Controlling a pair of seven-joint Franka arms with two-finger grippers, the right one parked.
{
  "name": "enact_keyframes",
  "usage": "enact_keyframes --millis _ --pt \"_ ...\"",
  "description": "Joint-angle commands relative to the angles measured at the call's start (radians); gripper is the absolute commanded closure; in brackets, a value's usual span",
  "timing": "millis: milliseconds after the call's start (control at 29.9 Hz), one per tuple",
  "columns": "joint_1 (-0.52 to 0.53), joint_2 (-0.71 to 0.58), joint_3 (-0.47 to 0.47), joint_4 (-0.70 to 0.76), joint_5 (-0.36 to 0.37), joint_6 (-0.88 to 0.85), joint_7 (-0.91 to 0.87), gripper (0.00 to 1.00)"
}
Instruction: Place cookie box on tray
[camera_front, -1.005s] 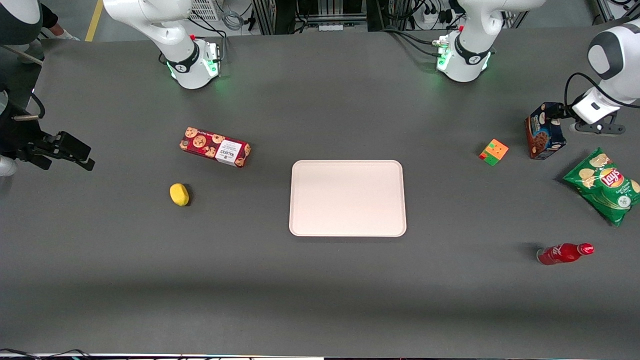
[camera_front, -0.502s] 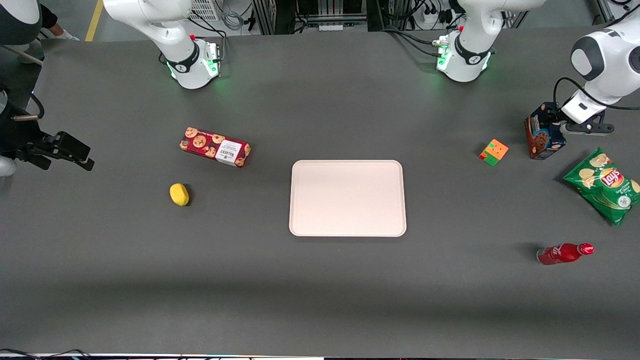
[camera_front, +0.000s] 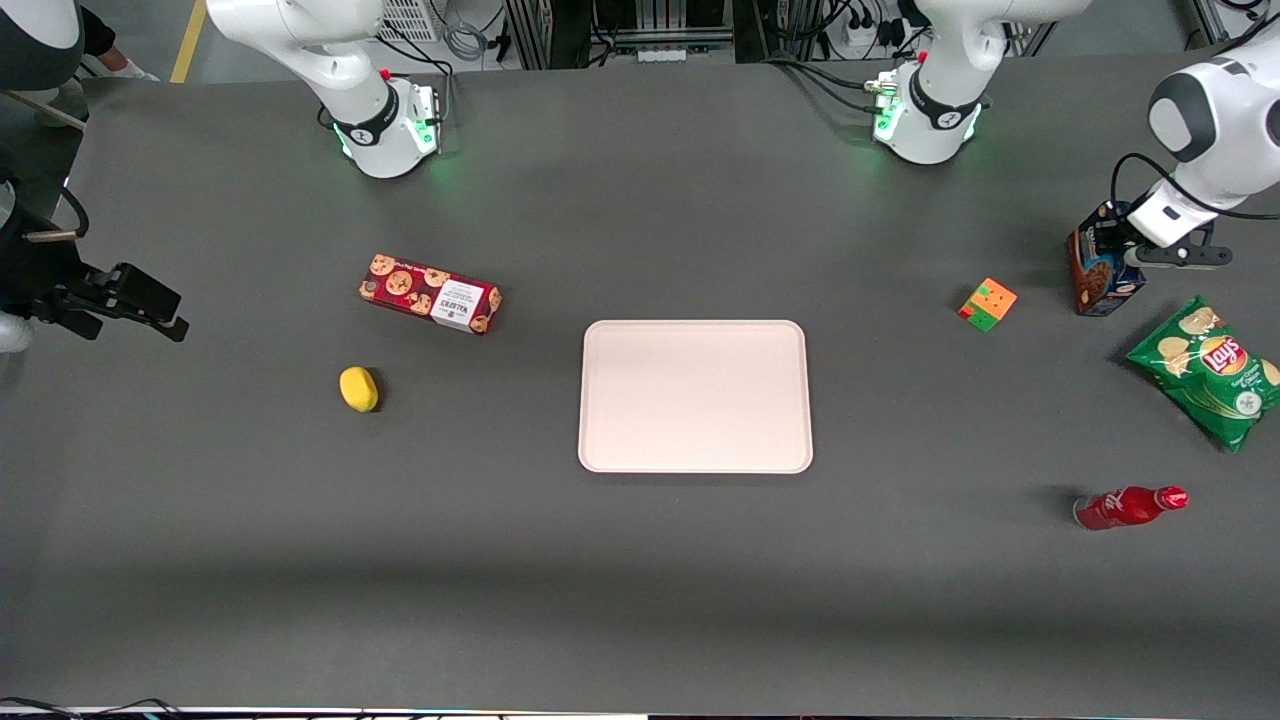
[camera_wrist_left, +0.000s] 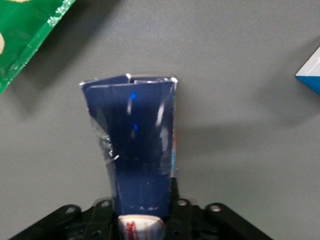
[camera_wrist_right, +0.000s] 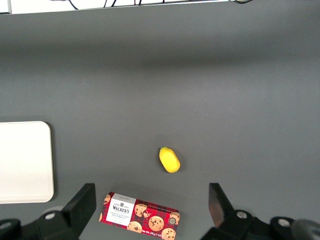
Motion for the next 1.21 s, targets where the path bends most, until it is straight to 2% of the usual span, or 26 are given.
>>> enact_keyframes --millis 0,201,435,636,770,904,1038,1172 --pt "-0.004 -0.107 -0.05 0.097 0.013 -0.218 -0.011 1.0" --pt "-0.005 -0.185 -0.182 0.327 -0.012 -0.604 -0.028 1.0" --pt "-0.007 -0.164 -0.366 0.703 -0.11 -1.012 -0.049 1.0" --pt "-0.008 -0.096 -0.536 0.965 -0.176 -1.235 -0.265 1.0" --pt "-0.01 -0.044 -0.658 1.071 -0.257 -1.312 -0.469 1.0" --pt "-0.01 -0.006 -0.762 1.104 -0.36 -1.318 -0.612 1.0" --pt "-0.011 0.068 -0.856 1.105 -0.447 -1.278 -0.75 1.0" --pt "-0.017 0.164 -0.972 1.104 -0.472 -1.15 -0.824 1.0"
